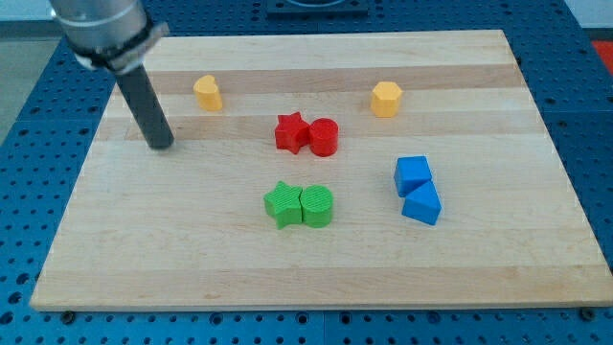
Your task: Move the yellow heart to the bottom of the board
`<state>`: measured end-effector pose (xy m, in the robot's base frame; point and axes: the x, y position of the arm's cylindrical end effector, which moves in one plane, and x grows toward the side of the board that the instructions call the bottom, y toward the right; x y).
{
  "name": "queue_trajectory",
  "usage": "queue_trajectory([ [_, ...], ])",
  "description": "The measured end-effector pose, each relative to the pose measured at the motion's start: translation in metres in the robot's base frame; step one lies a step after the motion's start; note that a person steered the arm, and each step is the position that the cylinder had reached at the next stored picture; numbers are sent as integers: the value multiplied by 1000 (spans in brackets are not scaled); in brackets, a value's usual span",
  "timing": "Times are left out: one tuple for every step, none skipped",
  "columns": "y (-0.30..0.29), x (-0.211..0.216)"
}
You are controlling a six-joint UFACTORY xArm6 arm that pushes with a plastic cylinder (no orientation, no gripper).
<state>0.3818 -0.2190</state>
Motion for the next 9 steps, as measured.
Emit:
queue_trajectory([
  [-23, -116],
  [-22, -189],
  [42, -188],
  [48, -182],
  [72, -155],
  [85, -122],
  [79, -82],
  [72, -47],
  [58, -2],
])
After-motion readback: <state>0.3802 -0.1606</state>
